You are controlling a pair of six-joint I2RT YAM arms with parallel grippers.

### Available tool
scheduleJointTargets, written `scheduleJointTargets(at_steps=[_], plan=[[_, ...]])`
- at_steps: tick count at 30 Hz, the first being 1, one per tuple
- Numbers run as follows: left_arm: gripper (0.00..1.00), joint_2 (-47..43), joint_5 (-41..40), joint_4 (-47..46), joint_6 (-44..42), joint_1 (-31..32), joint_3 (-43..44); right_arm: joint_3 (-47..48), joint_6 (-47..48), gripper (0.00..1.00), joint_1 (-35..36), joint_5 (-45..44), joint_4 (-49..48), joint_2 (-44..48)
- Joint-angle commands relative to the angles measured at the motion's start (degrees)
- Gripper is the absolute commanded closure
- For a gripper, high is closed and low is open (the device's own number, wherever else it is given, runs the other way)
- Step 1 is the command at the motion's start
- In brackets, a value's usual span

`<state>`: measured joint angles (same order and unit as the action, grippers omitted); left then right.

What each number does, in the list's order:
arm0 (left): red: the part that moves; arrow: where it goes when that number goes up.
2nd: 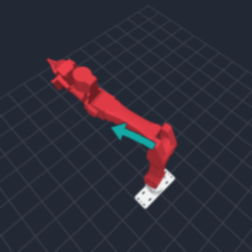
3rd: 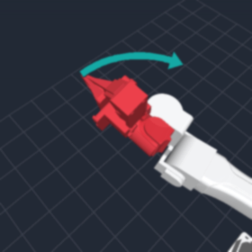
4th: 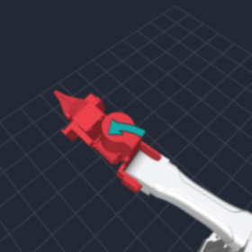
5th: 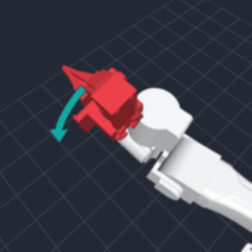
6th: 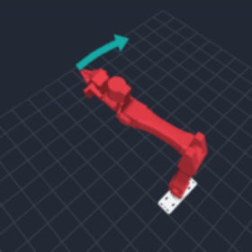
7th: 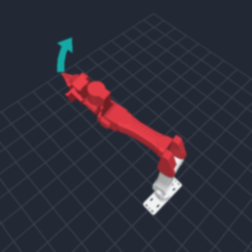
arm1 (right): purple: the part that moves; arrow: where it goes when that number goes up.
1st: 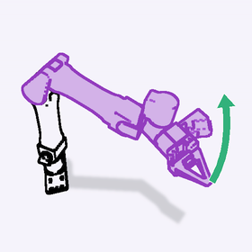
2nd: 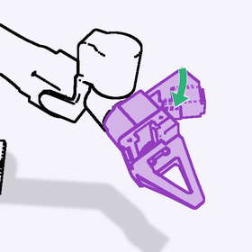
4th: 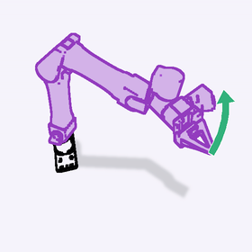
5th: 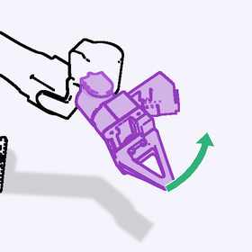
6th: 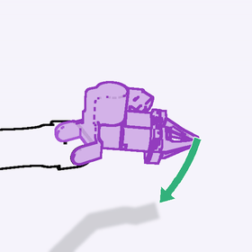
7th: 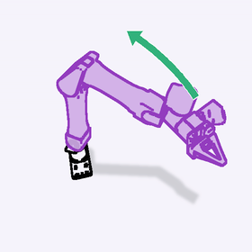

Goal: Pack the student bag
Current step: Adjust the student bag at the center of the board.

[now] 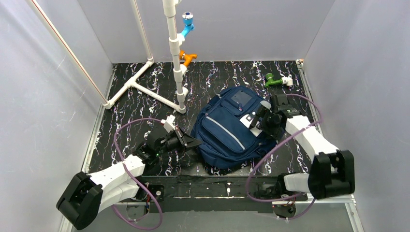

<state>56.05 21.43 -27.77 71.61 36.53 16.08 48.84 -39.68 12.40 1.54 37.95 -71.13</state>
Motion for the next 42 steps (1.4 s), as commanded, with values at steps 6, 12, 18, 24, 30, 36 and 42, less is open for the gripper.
scheduleJointTargets(at_steps=[6, 12, 18, 24, 30, 36, 42], plan=[[1.00, -10.54, 3.82, -5.22, 3.75, 1.90, -2.97, 2.12, 12.75, 0.03, 0.82, 20.09, -22.88, -14.19], [1.00, -5.15, -0.31, -4.22, 3.46, 6.75, -1.20, 14.67, 17.88, 0.03, 1.13, 17.01, -18.98, -24.70], [0.87, 4.26, -3.11, -4.27, 2.15, 12.57, 3.08, 21.42, 18.41, 0.03, 1.43, 9.54, -11.02, -29.46], [0.46, -5.88, -6.47, 2.61, -3.27, 12.62, -2.01, 20.01, 19.95, 0.03, 2.69, 5.60, -8.85, -25.29], [0.12, -17.68, -14.63, 41.73, -29.34, 10.01, 13.46, 21.01, 22.33, 0.03, 4.79, 4.34, -7.02, -23.44], [0.10, -7.55, -0.56, 52.58, -51.86, -3.79, 27.97, 21.03, 23.13, 0.02, 6.28, 5.58, -7.43, -23.34], [0.10, -1.32, 8.67, 47.95, -77.00, -8.99, 31.19, 19.15, 23.33, 0.02, 7.53, 6.35, -8.66, -20.70]])
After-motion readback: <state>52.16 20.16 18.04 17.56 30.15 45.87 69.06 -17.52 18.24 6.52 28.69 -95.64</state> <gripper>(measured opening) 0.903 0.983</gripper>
